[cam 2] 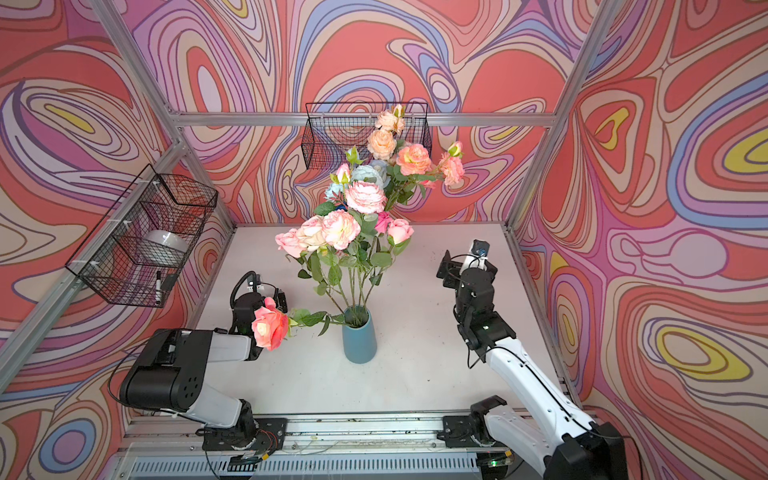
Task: Arrange flowers in a vase
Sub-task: Reset both arms
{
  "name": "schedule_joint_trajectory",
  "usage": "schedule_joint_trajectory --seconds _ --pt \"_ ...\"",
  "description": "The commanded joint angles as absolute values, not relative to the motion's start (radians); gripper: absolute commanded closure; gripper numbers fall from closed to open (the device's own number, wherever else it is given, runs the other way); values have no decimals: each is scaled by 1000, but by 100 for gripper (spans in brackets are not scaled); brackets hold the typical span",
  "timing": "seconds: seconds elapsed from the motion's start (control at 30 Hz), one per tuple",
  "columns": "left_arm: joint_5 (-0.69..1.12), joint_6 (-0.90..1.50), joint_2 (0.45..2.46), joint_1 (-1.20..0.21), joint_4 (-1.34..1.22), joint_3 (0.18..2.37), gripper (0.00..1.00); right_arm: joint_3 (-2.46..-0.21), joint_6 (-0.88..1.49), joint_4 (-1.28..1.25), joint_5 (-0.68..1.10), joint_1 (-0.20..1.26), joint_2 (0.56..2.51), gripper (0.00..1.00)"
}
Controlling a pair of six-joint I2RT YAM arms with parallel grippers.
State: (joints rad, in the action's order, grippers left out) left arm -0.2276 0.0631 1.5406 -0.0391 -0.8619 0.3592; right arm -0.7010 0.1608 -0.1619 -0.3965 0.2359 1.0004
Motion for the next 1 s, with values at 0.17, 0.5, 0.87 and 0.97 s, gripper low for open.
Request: schedule_joint_trajectory --seconds 0.17,0.5,0.87,0.97 --pt "-227 49 1542 -36 -913 365 0 -572 57 -357 -104 36 1090 2" --pt "-226 48 1543 -37 -925 359 0 -440 10 -725 -75 16 1379 2" --pt "-223 48 1546 -37 -925 360 0 -453 4 -966 17 -3 1701 2" --pt "-224 49 1545 -36 -923 360 0 -479 30 -927 -34 -8 1710 2"
